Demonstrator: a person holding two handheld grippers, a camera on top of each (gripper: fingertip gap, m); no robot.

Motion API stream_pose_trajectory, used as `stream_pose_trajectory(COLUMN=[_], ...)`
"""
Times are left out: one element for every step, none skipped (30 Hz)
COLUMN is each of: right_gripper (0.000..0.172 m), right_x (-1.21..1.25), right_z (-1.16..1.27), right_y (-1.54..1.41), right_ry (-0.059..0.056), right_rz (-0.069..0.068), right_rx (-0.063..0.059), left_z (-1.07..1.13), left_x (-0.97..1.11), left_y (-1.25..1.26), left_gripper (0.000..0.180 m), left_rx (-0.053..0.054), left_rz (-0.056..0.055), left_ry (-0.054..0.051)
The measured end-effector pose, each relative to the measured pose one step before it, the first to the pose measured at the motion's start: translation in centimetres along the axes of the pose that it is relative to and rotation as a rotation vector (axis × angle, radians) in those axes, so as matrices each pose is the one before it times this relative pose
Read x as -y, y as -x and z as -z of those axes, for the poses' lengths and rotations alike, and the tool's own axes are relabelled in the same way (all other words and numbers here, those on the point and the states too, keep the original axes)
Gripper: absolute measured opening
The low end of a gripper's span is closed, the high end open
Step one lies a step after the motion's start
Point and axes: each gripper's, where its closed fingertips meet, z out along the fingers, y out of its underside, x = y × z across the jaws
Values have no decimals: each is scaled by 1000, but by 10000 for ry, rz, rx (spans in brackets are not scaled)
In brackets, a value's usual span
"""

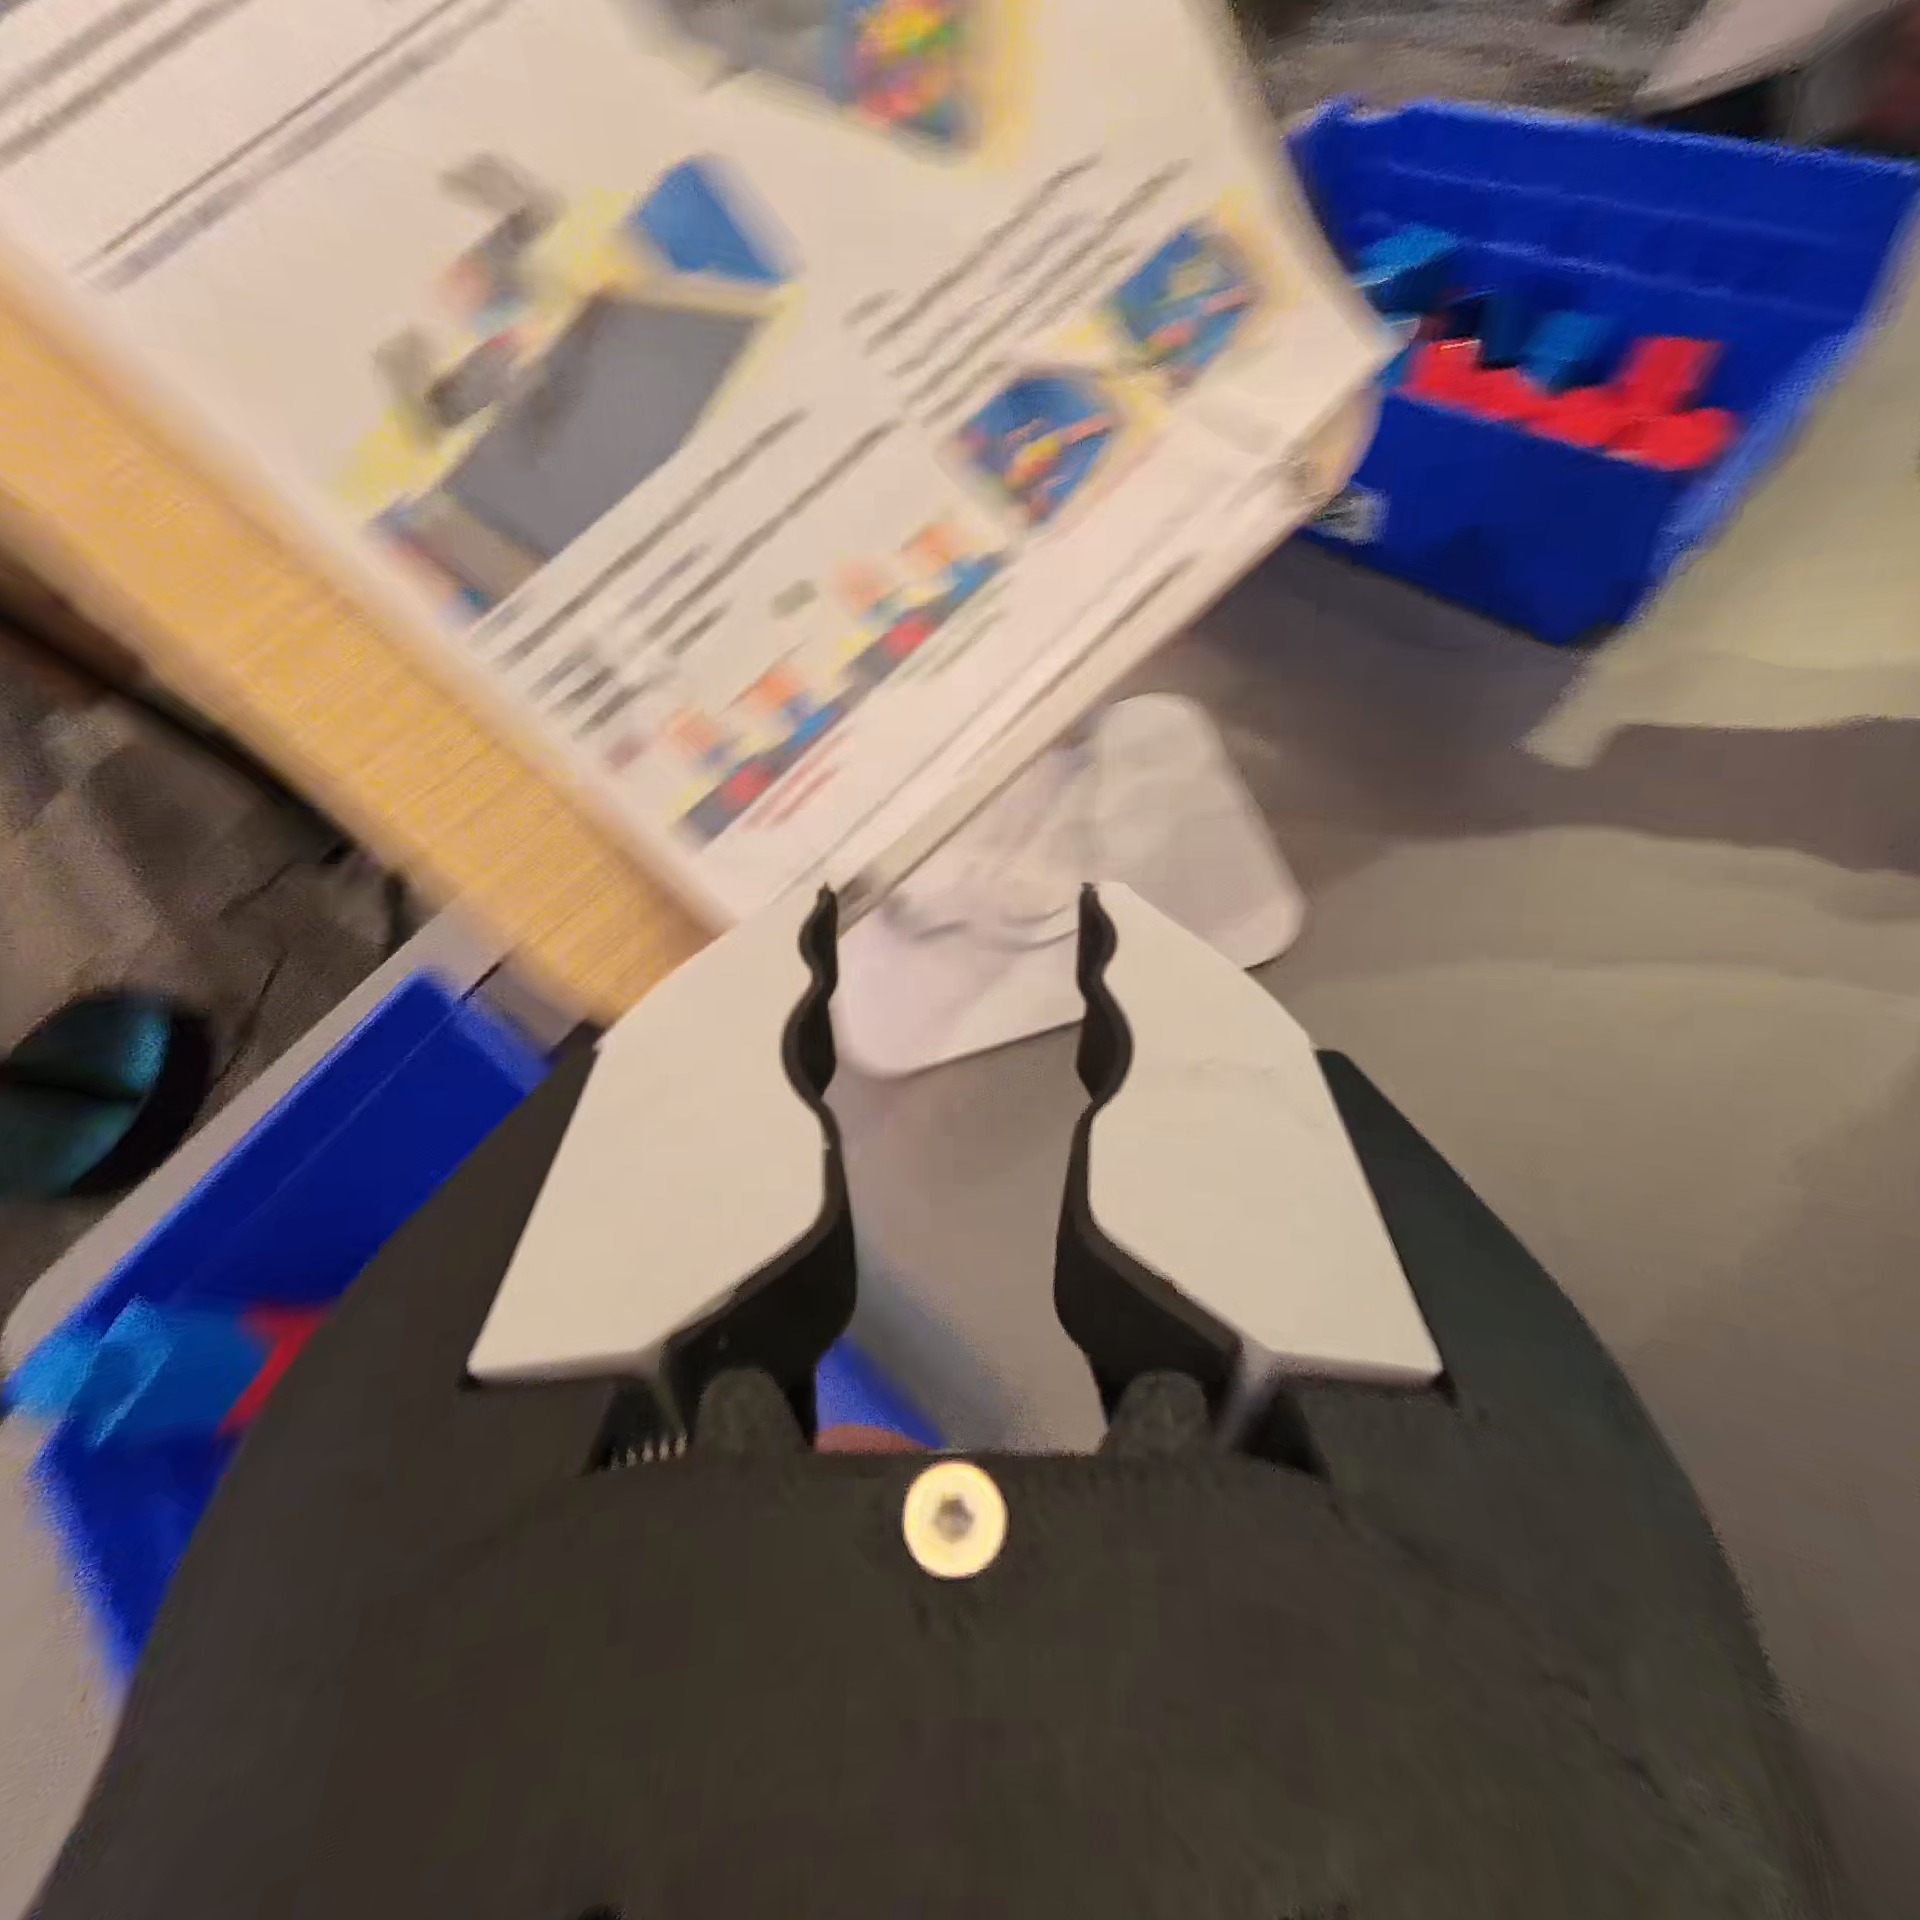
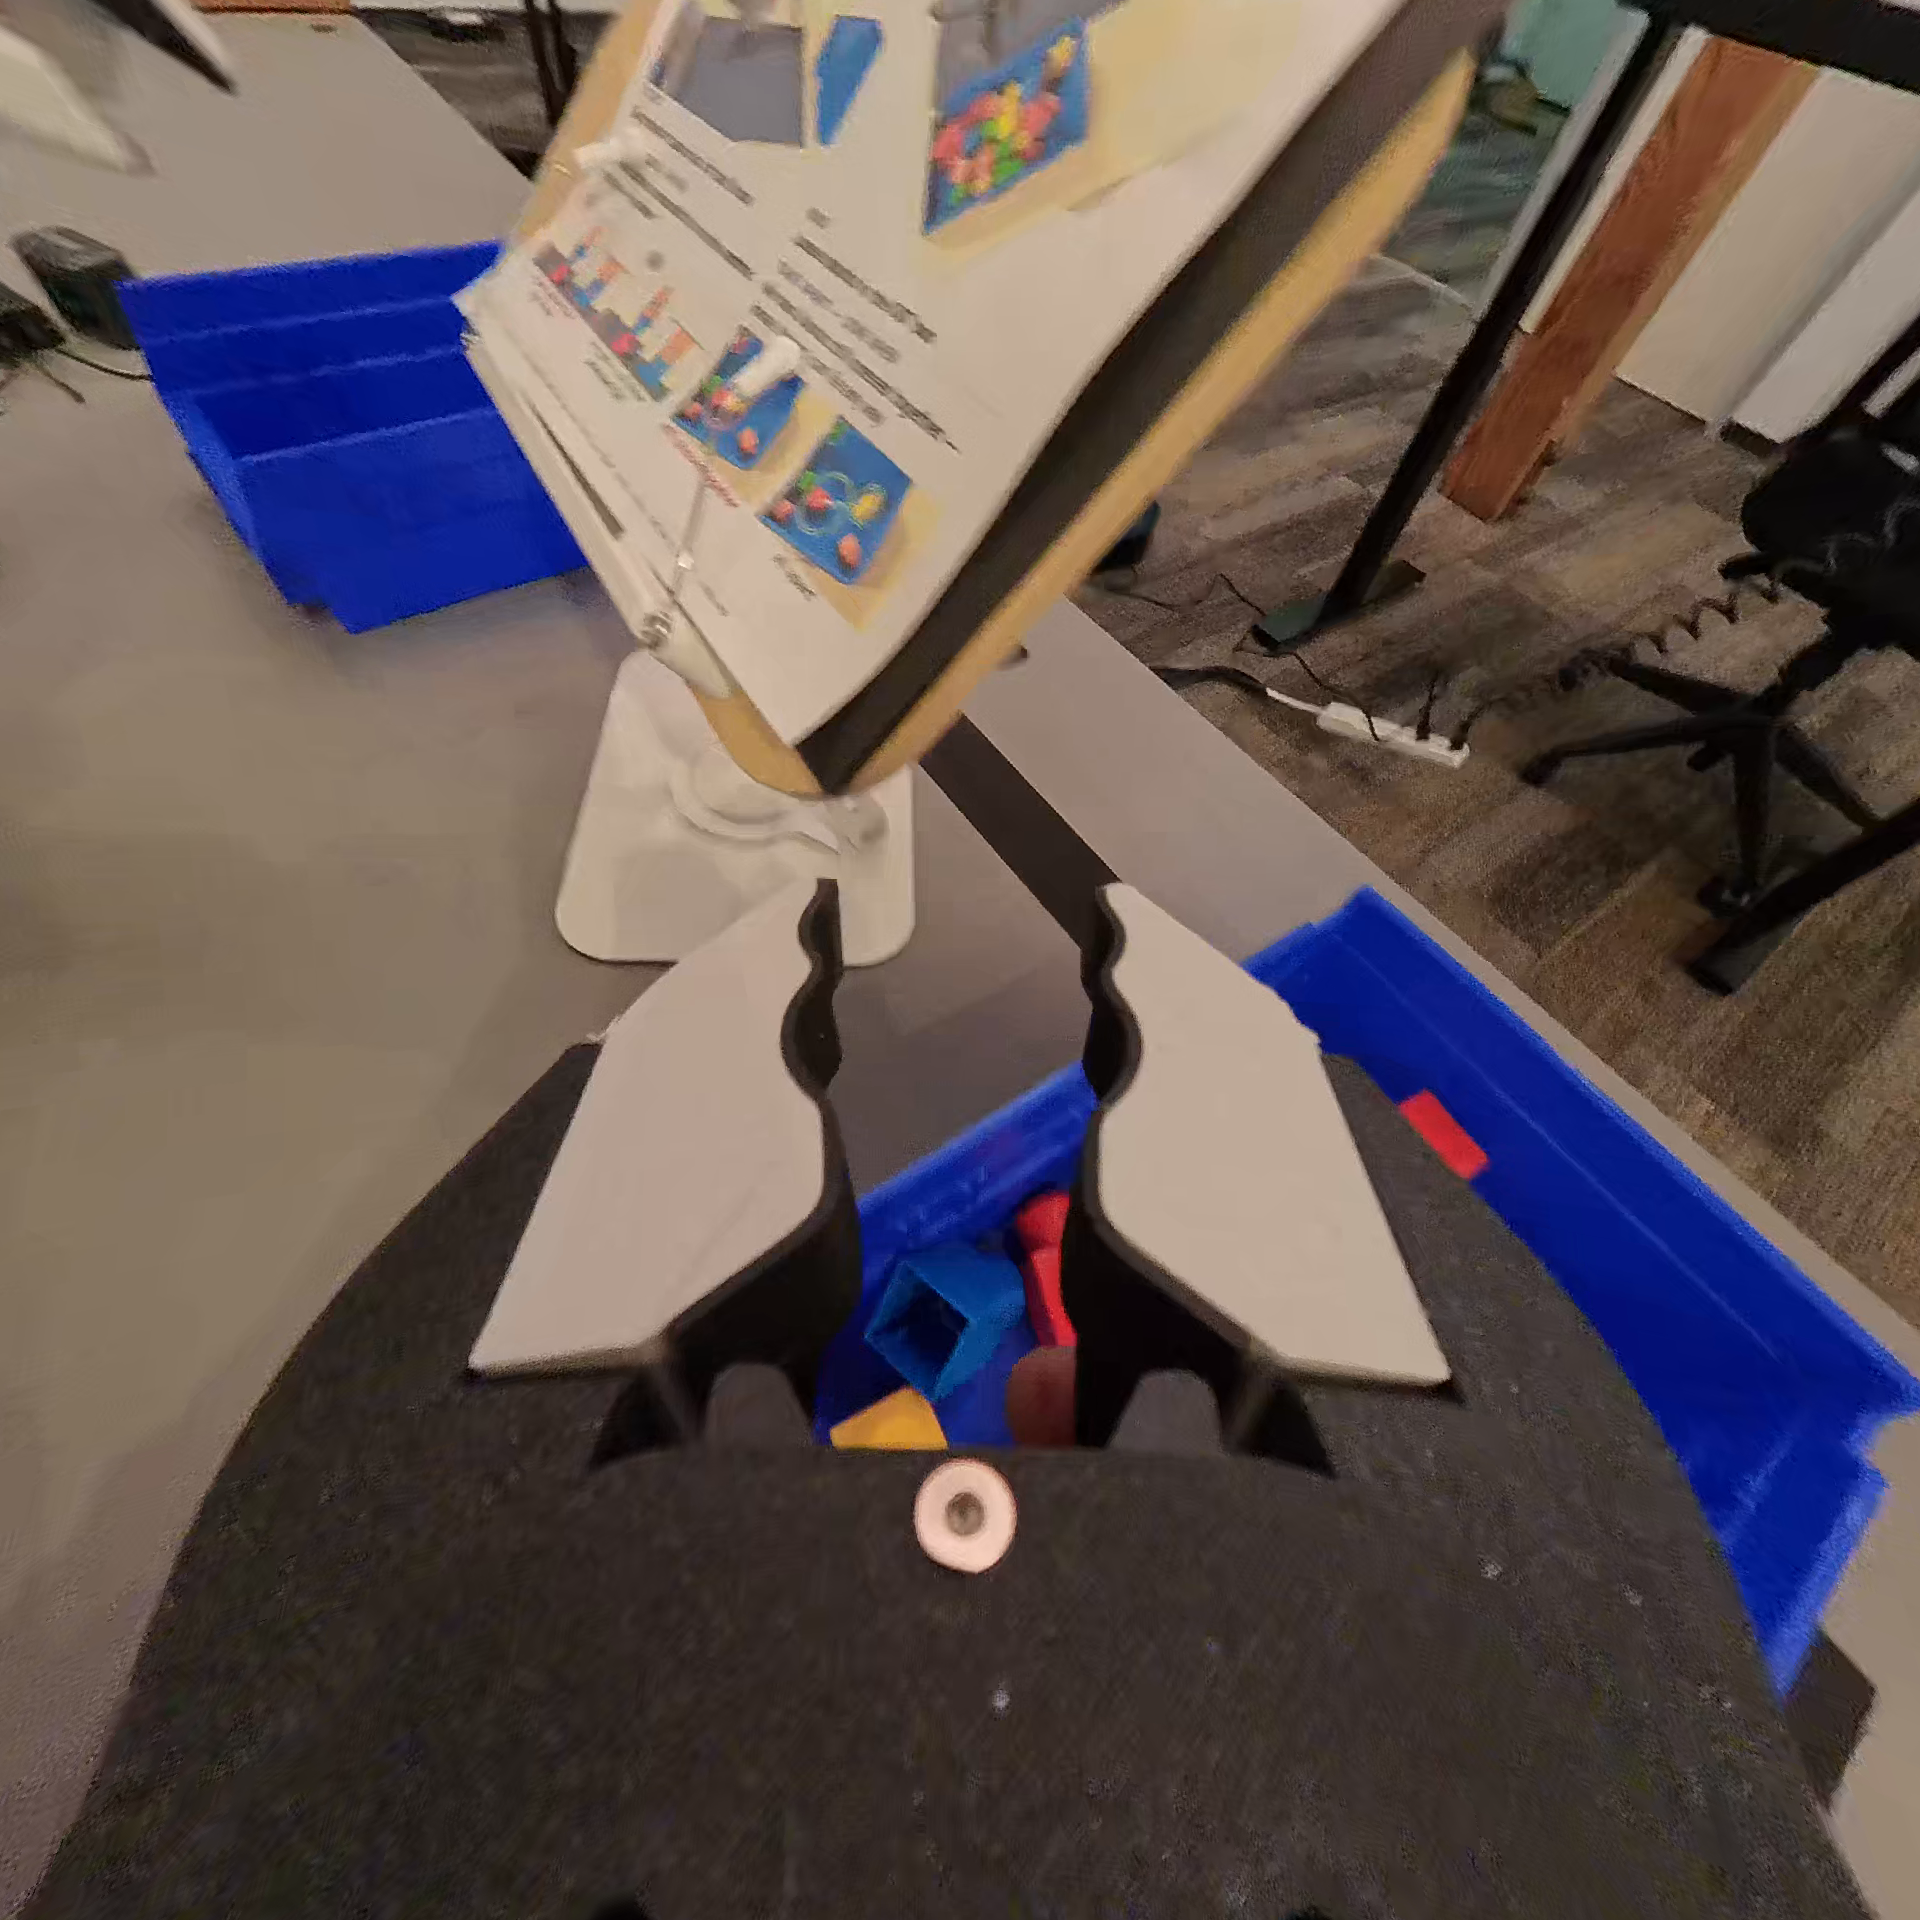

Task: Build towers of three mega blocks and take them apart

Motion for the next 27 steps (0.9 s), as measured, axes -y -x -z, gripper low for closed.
stream_pose_trajectory(right_gripper=[43, 43, 43, 43, 42, 42, 42, 42, 42, 42, 41, 41, 41, 41, 41, 41, 41, 41, 41, 41, 41, 41, 41, 41, 40, 40, 40], right_x=[595, 466, 288, 104, 7, -4, 77, 126, 111, 62, 24, -6, -52, -63, -55, -33, -40, -51, -78, -80, -73, -38, 34, 145, 238, 264, 342], right_z=[-259, -305, -334, -346, -346, -331, -321, -298, -259, -237, -210, -197, -178, -177, -166, -156, -140, -137, -143, -130, -113, -89, -50, -11, -2, -13, -45], right_y=[783, 776, 647, 433, 321, 340, 436, 388, 319, 287, 263, 212, 130, 104, 101, 78, 54, 46, 71, 58, 20, 30, 77, 107, 220, 349, 367], right_ry=[-200, -134, -42, 43, 100, 87, 27, -15, -11, 14, 28, 39, 48, 45, 26, 7, 6, 14, 25, 33, 28, 15, -17, -78, -115, -117, -132], right_rz=[60, 23, 45, 90, 114, 103, 78, 52, 36, 34, 36, 33, 28, 18, 1, -9, -9, -10, -6, 3, 1, -1, 9, 18, 19, 26, 40], right_rx=[253, 276, 198, 72, 8, 52, 122, 116, 86, 80, 77, 57, 28, 29, 48, 48, 34, 35, 46, 35, 9, 15, 31, 37, 92, 153, 138], left_z=[909, 629, 410, 110, -281, -583, -824, -1038, -1248, -1322, -1380, -1439, -1416, -1294, -1155, -1076, -1054, -994, -874, -839, -776, -555, -249, 81, 472, 914, 1250], left_x=[-1529, -1478, -1255, -1021, -1022, -947, -554, -348, -555, -645, -488, -443, -465, -339, -163, -126, -225, -378, -322, -303, -415, -384, 94, -43, 66, 352, 327], left_y=[2568, 2595, 2650, 2548, 2121, 1782, 1614, 1629, 1685, 1718, 1535, 1255, 1001, 714, 761, 776, 268, 124, 319, 133, -263, -548, -219, -143, -341, -457, -672], left_gripper=[49, 53, 57, 61, 65, 69, 71, 74, 78, 81, 83, 86, 88, 88, 88, 87, 87, 85, 82, 73, 67, 44, 40, 40, 40, 40, 39], left_rx=[771, 703, 689, 606, 350, 173, 159, 281, 398, 521, 528, 448, 318, 207, 328, 362, 39, -46, 106, -36, -301, -487, -245, -174, -204, -112, -152], left_rz=[408, 458, 468, 404, 444, 594, 569, 434, 355, 308, 127, 64, 161, 104, -46, -26, 90, 129, 112, 103, 182, 194, 136, 132, 17, -177, -246], left_ry=[217, 208, 124, 14, 51, 109, -60, -157, 13, 147, 82, 92, 184, 189, 135, 137, 208, 344, 263, 201, 281, 272, -130, -3, -51, -262, -187])
